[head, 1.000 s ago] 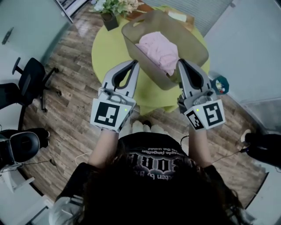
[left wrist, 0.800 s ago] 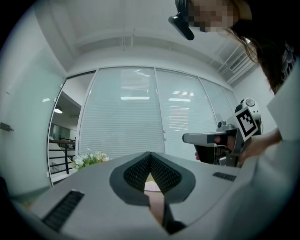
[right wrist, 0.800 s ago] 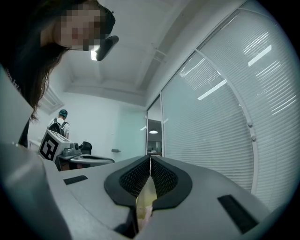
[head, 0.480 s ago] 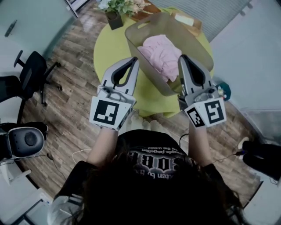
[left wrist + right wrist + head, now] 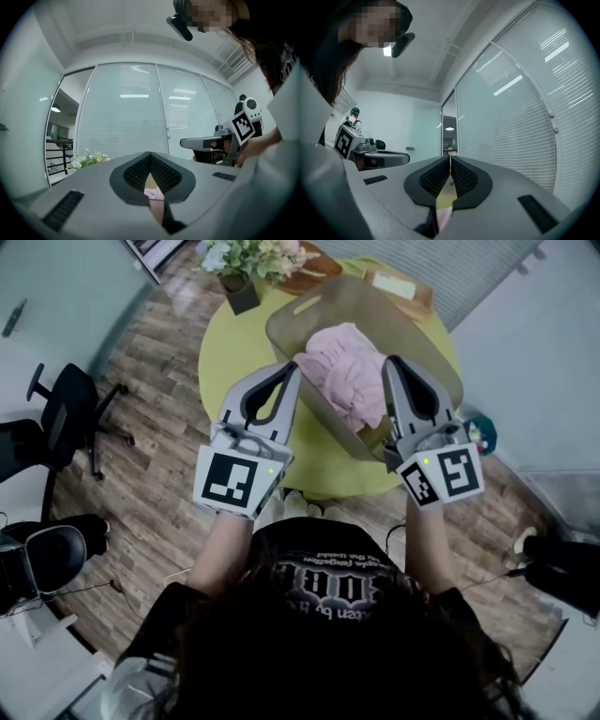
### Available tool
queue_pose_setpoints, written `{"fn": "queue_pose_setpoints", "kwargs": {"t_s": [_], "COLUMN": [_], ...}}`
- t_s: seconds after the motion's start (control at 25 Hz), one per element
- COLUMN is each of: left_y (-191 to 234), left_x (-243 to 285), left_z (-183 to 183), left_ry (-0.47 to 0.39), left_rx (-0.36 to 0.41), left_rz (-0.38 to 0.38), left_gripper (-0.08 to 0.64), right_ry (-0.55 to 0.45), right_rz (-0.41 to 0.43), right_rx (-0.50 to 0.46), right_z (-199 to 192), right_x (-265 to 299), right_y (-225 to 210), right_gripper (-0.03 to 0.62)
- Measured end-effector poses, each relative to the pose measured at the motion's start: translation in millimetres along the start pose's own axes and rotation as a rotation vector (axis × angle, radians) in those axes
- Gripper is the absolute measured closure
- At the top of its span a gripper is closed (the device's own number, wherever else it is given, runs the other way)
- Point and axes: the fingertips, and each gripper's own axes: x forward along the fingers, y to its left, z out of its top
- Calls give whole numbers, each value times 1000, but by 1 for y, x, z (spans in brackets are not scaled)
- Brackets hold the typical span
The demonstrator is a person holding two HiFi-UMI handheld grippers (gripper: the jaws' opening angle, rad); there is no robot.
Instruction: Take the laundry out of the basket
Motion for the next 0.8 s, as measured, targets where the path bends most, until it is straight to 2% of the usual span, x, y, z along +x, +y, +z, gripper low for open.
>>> {"fn": "queue_pose_setpoints", "kwargs": {"t_s": [0.8], "left_y": [57], "left_x": [65], "left_z": [0], "left_ry": [-25], "left_rx": [-25], "left_rz": [-93], "left_gripper": [560], "right_ry": [89], "right_rz": [-96], "right_rx": [-7], "right_z": [-26], "right_x": [62], "right_y": [-37], "right_gripper": [561]}}
